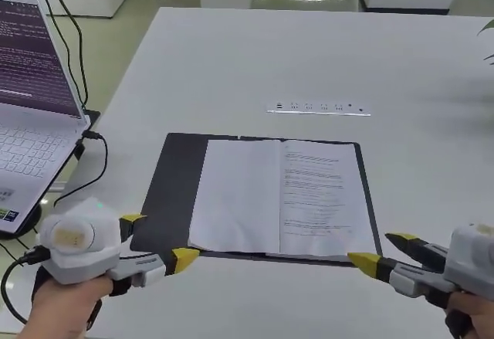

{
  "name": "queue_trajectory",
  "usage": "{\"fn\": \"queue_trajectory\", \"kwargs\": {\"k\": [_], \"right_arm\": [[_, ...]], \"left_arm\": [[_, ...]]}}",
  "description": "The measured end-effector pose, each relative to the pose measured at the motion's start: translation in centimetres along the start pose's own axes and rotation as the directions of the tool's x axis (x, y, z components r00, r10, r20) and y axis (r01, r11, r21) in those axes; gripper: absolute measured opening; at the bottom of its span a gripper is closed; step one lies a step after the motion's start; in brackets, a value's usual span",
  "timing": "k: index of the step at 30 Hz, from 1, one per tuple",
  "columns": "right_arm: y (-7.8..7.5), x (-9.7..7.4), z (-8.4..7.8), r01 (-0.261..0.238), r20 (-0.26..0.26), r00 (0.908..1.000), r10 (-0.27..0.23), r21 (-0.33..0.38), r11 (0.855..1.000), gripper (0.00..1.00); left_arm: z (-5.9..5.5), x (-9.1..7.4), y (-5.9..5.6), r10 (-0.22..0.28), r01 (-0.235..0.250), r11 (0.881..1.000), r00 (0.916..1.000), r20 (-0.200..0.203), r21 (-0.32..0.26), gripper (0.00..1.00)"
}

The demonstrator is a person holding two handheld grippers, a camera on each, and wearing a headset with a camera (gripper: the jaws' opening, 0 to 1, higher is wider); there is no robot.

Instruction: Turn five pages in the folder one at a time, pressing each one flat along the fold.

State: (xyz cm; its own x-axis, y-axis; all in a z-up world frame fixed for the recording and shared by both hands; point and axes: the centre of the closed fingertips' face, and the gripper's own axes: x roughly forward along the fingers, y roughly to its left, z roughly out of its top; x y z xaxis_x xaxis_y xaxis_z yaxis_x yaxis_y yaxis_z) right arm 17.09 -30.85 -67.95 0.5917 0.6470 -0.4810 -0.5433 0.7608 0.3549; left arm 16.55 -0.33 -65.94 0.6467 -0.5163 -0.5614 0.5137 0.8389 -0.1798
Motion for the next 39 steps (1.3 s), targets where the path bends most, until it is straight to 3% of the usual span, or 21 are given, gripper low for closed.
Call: {"fn": "queue_trajectory", "kwargs": {"k": [11,25,33,39], "right_arm": [[0.1,-0.6,-0.5,0.008,-0.016,0.9998,-0.008,0.003,1.000,0.64],[0.2,-1.7,-1.6,0.037,-0.046,0.9983,-0.036,0.005,0.999,0.70],[-0.2,-2.7,-1.8,0.057,-0.030,0.9980,-0.056,0.043,0.997,0.74],[-0.4,-3.2,-2.1,0.067,-0.028,0.9975,-0.066,0.052,0.996,0.74]], "left_arm": [[-0.1,0.9,-0.6,-0.021,0.021,1.000,0.9996,-0.016,0.007,0.72],[0.0,3.6,-3.9,-0.109,0.114,0.991,0.9917,-0.068,0.067,0.72],[-0.2,5.5,-6.3,-0.184,0.203,0.970,0.9724,-0.144,0.131,0.74],[0.5,6.8,-7.6,-0.217,0.240,0.959,0.9640,-0.155,0.150,0.74]]}}
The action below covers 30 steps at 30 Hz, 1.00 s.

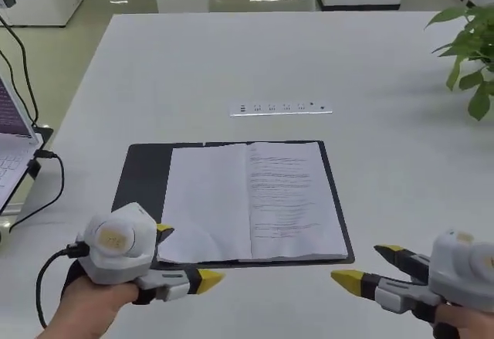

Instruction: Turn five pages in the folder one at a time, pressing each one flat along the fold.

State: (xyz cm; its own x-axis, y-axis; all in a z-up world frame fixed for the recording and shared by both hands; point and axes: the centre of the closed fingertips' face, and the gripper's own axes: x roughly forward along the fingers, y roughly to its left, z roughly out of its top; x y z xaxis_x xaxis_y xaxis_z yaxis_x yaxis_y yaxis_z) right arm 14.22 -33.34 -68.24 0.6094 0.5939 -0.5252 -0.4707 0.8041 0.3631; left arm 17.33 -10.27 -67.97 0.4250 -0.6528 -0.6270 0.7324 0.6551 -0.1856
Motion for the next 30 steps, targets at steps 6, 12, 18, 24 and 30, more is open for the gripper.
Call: {"fn": "queue_trajectory", "kwargs": {"k": [6,12,18,24,30], "right_arm": [[0.0,-0.1,-0.2,0.001,0.010,0.9999,-0.002,0.020,1.000,0.74],[0.0,-0.3,-0.1,0.001,0.024,0.9997,-0.002,0.032,0.999,0.74],[-0.1,-0.3,-0.3,-0.002,0.021,0.9998,0.002,0.031,1.000,0.74],[0.0,-0.2,-0.6,-0.013,0.011,0.9999,0.013,0.033,0.999,0.73],[-0.1,-0.1,-1.1,-0.018,-0.004,0.9998,0.018,0.031,0.999,0.73]], "left_arm": [[1.0,1.6,-1.3,-0.066,0.066,0.998,0.9977,-0.016,0.009,0.68],[1.6,3.3,-2.1,-0.106,0.107,0.994,0.9935,-0.040,0.017,0.69],[3.4,5.5,-3.1,-0.123,0.123,0.992,0.9923,-0.016,0.014,0.76],[4.2,7.8,-4.2,-0.143,0.145,0.989,0.9889,-0.039,0.032,0.77],[5.0,10.0,-5.4,-0.171,0.174,0.983,0.9830,-0.068,0.053,0.77]]}}
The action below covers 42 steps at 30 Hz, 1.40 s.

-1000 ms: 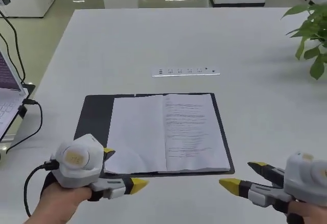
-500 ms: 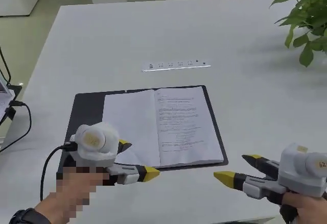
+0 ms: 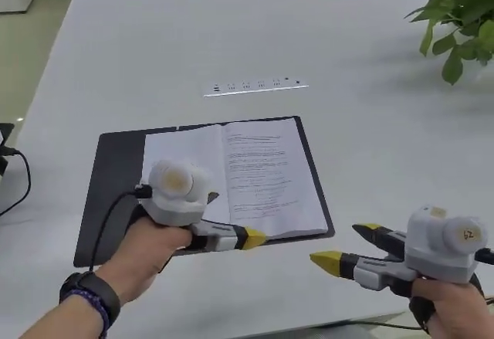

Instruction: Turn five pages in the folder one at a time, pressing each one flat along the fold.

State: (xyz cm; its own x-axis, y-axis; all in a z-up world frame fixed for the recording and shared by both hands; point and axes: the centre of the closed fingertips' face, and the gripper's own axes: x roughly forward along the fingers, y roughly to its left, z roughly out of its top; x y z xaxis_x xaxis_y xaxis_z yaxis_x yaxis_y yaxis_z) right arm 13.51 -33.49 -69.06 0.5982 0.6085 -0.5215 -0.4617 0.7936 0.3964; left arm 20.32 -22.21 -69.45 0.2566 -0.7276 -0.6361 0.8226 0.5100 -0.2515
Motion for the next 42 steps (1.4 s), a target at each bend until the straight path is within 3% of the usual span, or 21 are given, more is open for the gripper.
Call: {"fn": "queue_trajectory", "kwargs": {"k": [9,14,21,34,42], "right_arm": [[-0.4,0.2,-0.5,0.002,-0.022,0.9998,-0.002,-0.015,1.000,0.73],[-0.5,0.3,-0.4,0.001,-0.022,0.9997,-0.002,-0.018,1.000,0.73],[-1.0,0.8,-1.1,0.009,-0.070,0.9975,-0.012,-0.053,0.999,0.71],[-0.8,1.1,-1.8,0.000,-0.089,0.9960,-0.003,-0.035,0.999,0.69],[-0.8,1.2,-2.2,-0.013,-0.100,0.9949,0.010,-0.030,0.999,0.69]], "left_arm": [[0.8,2.8,-0.9,-0.041,0.042,0.999,0.9988,-0.024,0.015,0.77],[1.3,4.1,-0.8,-0.034,0.035,0.999,0.9990,-0.029,0.019,0.76],[1.2,6.0,-0.8,-0.037,0.037,0.999,0.9980,-0.051,0.007,0.76],[1.5,9.3,0.2,0.013,-0.013,1.000,0.9972,-0.074,0.001,0.75],[1.7,11.5,-0.2,0.033,-0.032,0.999,0.9963,-0.080,0.008,0.76]]}}
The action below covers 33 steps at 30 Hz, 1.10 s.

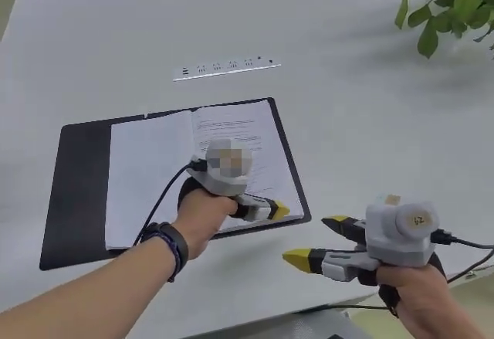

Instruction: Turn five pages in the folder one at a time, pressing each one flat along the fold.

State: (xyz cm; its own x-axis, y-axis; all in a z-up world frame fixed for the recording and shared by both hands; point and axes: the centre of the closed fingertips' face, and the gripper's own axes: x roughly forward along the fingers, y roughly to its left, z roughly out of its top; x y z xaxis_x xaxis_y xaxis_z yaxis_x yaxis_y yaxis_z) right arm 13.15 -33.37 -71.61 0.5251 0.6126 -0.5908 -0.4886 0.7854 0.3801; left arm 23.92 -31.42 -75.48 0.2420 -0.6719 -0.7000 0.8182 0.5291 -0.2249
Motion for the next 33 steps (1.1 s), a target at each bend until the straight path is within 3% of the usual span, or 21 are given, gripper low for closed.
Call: {"fn": "queue_trajectory", "kwargs": {"k": [5,12,18,21,27,33], "right_arm": [[-0.1,0.1,0.0,-0.004,-0.004,1.0000,0.004,0.004,1.000,0.68],[-0.1,0.2,-0.3,-0.014,-0.016,0.9998,0.014,0.009,1.000,0.68],[-0.2,0.4,-0.4,-0.020,-0.027,0.9994,0.020,0.007,1.000,0.68],[-0.2,0.9,-0.2,-0.029,-0.028,0.9992,0.029,0.011,1.000,0.68],[-0.5,1.8,0.7,-0.035,-0.025,0.9990,0.036,0.004,0.999,0.67],[-1.9,3.0,3.0,-0.042,0.045,0.9982,0.040,0.044,0.998,0.65]], "left_arm": [[0.3,1.1,-0.5,0.015,-0.014,1.000,0.9998,0.016,-0.013,0.75],[-0.4,2.9,-0.6,0.041,-0.041,0.999,0.9991,-0.014,-0.011,0.75],[-0.8,3.0,0.4,0.082,-0.078,0.992,0.9958,-0.040,0.099,0.67],[-1.4,2.9,0.5,0.089,-0.076,0.976,0.9945,-0.054,0.202,0.64],[-1.2,2.7,0.9,0.079,-0.070,0.982,0.9958,-0.047,0.178,0.61],[-1.0,2.6,1.1,0.065,-0.058,0.985,0.9971,-0.039,0.164,0.58]]}}
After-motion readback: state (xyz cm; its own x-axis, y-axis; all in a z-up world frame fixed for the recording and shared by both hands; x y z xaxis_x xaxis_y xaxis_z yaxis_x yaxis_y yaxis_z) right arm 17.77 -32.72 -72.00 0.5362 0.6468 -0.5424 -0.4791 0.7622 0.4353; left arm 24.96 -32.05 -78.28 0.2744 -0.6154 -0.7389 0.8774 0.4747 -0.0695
